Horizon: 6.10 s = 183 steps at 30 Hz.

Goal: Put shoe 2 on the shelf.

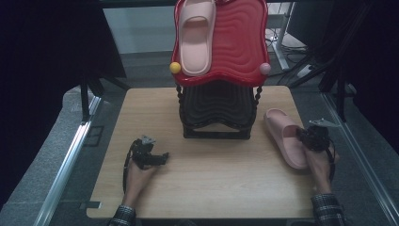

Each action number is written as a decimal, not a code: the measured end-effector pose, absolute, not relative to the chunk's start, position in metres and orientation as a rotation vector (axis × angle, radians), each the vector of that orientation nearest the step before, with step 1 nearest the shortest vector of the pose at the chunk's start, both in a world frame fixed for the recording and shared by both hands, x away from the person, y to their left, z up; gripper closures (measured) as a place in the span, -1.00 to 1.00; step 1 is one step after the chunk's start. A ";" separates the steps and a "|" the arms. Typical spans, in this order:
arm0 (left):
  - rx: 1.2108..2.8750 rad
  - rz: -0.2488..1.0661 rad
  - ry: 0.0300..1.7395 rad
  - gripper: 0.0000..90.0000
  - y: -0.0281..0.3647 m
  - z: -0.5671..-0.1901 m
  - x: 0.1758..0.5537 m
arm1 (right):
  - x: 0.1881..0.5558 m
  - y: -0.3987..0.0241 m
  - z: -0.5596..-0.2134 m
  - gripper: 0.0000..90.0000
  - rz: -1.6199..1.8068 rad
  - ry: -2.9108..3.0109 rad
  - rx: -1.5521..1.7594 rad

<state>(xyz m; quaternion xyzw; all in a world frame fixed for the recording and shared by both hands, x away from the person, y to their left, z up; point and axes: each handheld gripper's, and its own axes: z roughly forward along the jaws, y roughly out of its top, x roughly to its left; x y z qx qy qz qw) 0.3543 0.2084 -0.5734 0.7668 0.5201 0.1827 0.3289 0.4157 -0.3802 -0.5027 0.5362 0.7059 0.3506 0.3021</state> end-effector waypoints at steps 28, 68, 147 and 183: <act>2.008 0.483 1.367 -0.91 0.208 -0.573 0.353 | 0.427 -0.337 -0.435 0.84 1.117 1.561 1.387; 2.000 0.486 1.371 -0.90 0.208 -0.573 0.353 | 0.464 -0.295 -0.286 0.84 1.220 1.253 1.359; 2.000 0.487 1.376 -0.89 0.207 -0.573 0.353 | 0.454 -0.263 -0.261 0.99 1.359 1.394 1.075; 2.001 0.486 1.378 -0.89 0.207 -0.573 0.353 | 0.482 -0.217 -0.255 0.99 1.445 1.685 0.852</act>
